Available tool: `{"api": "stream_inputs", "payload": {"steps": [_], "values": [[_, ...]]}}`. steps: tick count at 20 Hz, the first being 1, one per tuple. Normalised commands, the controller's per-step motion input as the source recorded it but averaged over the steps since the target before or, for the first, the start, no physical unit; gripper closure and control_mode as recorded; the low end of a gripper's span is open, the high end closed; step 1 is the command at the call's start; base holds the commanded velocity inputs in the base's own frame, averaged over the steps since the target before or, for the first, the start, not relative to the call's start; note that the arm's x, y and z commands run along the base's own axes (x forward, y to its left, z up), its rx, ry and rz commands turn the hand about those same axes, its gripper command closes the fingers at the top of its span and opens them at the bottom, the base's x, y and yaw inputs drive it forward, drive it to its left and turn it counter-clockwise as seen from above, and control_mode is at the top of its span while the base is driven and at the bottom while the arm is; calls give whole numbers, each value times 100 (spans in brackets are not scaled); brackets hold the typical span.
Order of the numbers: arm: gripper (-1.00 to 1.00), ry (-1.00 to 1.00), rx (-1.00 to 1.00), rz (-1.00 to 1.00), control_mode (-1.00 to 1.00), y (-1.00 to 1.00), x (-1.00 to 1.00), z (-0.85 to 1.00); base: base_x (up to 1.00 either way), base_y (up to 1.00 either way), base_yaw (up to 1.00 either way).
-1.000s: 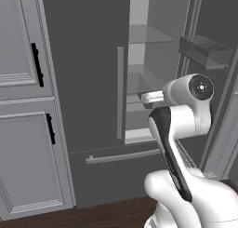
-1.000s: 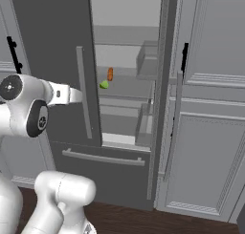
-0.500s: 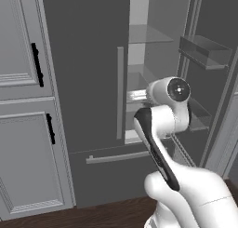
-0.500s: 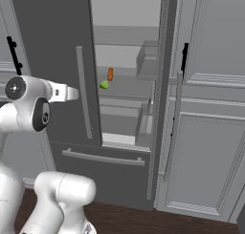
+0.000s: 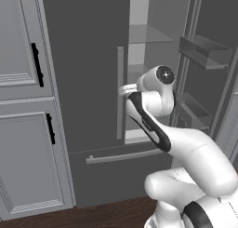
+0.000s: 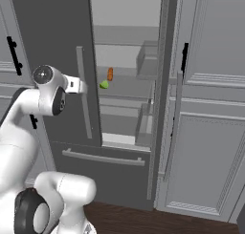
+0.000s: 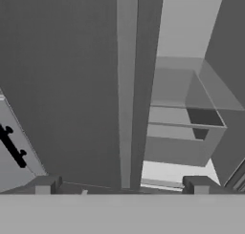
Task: Grab a lemon wedge from the fridge and one ice cube from the ice bowl, and put them in the glass of lemonade.
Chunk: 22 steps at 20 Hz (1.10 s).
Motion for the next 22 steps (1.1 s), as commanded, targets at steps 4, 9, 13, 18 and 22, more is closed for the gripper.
{"api": "stream_inputs", "payload": {"steps": [4,9,13,18,22], "values": [[-100,16,-3,-1,-100,0,46,-11,0,0,0],[-100,6,-6,-3,-100,0,73,-18,0,0,0],[-100,0,0,0,-100,11,64,-25,0,0,0],[-100,0,0,0,-100,30,64,-36,0,0,0],[-100,0,0,-2,-100,30,60,-22,0,0,0]]}}
